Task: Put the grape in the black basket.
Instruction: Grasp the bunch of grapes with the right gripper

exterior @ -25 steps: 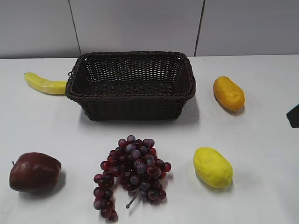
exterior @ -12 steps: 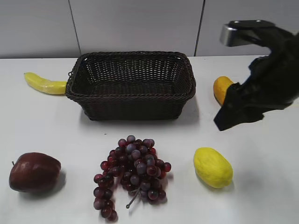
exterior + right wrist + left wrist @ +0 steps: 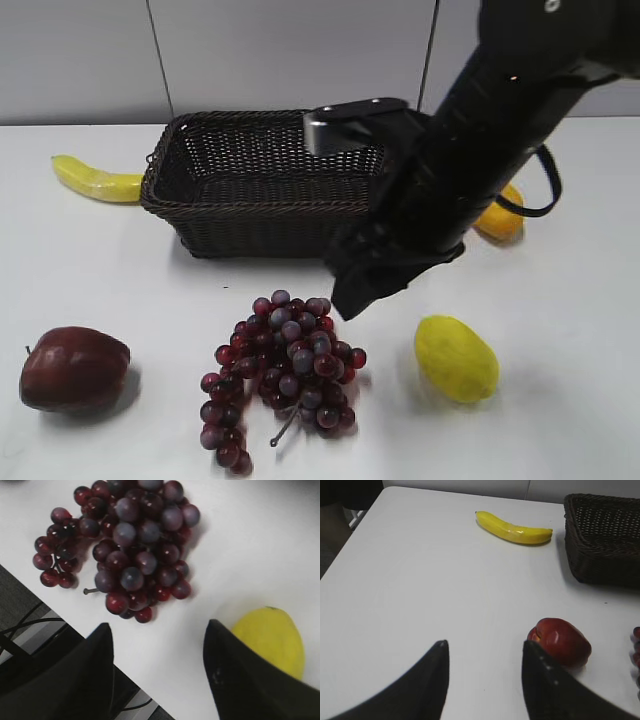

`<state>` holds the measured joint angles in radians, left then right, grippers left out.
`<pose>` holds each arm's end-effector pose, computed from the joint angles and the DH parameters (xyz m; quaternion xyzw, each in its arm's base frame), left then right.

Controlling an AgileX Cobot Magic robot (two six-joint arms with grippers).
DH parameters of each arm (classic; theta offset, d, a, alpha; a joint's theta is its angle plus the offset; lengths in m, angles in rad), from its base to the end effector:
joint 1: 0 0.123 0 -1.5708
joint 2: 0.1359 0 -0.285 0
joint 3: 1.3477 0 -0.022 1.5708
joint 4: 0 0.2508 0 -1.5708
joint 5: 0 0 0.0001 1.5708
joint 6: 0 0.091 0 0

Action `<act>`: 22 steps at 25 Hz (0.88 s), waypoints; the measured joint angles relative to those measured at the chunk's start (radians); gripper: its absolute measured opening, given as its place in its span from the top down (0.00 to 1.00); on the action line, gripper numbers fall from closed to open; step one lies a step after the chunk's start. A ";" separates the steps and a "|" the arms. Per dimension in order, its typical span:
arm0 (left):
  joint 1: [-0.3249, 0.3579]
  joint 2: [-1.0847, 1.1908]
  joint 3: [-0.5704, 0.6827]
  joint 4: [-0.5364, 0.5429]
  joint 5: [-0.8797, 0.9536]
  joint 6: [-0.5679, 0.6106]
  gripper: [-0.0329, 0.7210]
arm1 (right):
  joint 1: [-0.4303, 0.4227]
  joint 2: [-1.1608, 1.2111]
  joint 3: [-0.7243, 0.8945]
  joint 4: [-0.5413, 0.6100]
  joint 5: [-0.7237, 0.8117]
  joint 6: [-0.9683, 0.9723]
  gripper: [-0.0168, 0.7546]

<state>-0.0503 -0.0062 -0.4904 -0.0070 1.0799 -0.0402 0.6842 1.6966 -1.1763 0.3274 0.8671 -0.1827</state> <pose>-0.0055 -0.0003 0.2731 0.0045 0.8591 -0.0266 0.5112 0.2466 0.2299 0.2286 -0.3310 0.9241 0.1661 0.0948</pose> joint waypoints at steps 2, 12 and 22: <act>0.000 0.000 0.000 0.000 0.000 0.000 0.39 | 0.037 0.041 -0.029 -0.001 -0.003 0.003 0.41; 0.000 0.000 0.000 0.000 0.000 0.000 0.43 | 0.167 0.236 -0.136 -0.171 0.009 0.124 0.41; 0.000 0.000 0.000 0.000 0.000 0.000 0.49 | 0.172 0.344 -0.164 -0.216 -0.011 0.170 0.31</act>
<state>-0.0503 -0.0062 -0.4904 -0.0070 1.0799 -0.0402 0.8557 2.0405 -1.3406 0.1118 0.8563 -0.0130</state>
